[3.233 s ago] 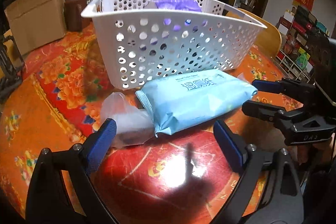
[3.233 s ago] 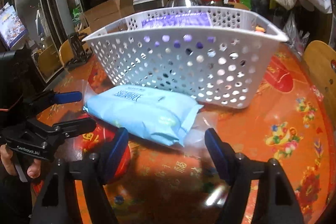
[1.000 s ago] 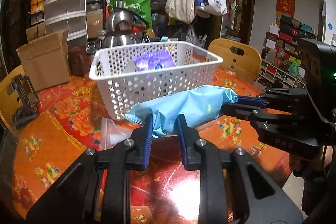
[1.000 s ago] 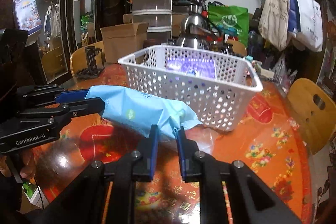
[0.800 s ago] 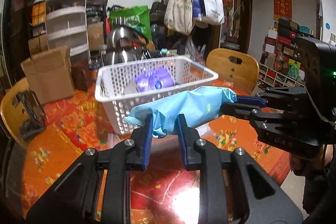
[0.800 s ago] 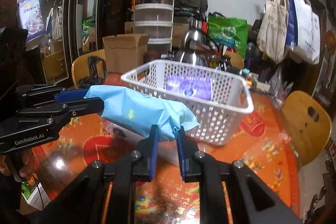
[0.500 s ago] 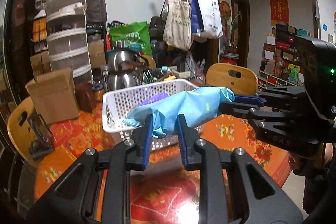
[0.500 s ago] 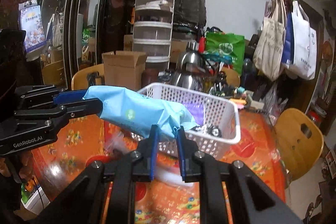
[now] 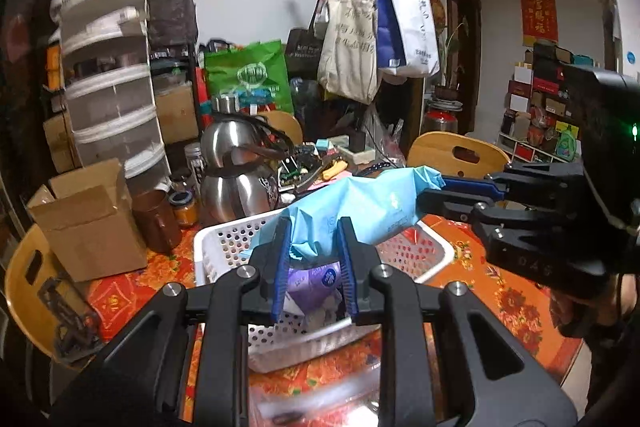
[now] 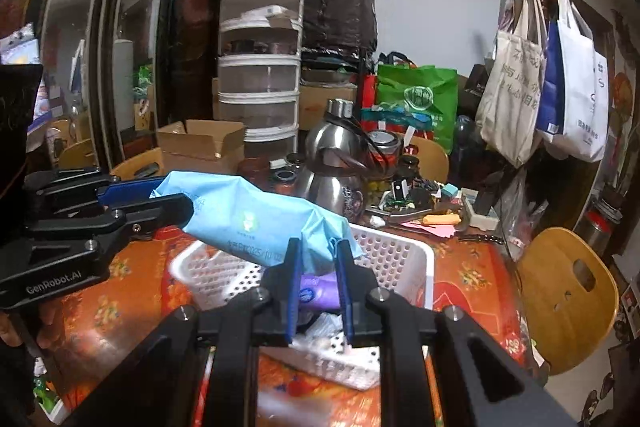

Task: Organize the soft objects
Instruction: 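Carry the wet-wipe pack over the basket and open both tools inside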

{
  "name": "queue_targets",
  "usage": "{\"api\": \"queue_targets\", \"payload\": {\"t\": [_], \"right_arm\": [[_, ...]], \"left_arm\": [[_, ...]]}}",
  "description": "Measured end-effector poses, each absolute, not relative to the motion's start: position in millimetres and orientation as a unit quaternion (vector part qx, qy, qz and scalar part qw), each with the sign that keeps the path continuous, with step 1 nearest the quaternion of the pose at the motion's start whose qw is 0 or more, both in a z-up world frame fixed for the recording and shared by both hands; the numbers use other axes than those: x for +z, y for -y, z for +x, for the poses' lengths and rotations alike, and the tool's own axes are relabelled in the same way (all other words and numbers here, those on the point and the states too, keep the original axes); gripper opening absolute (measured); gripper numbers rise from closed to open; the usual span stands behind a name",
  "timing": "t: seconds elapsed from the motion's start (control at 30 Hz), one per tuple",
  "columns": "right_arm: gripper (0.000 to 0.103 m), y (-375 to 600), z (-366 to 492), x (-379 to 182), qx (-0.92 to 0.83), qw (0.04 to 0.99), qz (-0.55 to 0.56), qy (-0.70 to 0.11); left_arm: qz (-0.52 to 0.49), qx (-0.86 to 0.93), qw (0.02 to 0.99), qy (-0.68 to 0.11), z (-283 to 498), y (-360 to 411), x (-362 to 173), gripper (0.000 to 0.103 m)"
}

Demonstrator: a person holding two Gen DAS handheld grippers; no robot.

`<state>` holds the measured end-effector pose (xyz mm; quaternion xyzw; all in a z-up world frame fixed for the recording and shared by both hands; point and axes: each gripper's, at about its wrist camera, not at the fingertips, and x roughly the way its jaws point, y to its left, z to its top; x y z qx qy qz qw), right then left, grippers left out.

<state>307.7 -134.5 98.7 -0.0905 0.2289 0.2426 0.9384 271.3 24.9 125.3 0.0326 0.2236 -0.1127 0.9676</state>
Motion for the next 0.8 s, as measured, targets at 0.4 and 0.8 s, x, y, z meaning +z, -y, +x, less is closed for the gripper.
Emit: {"api": "queue_targets", "payload": {"t": [0.4,0.8], "right_arm": [[0.015,112,387,61,0.221,0.936,-0.115,-0.248],[0.042,106,409,43,0.215,0.929,-0.102,-0.282]], "left_arm": [[-0.002,-0.091,0.956,-0.279,383,-46,71,0.022],[-0.005,-0.037,0.959,-0.283,405,-69,40,0.099]]}}
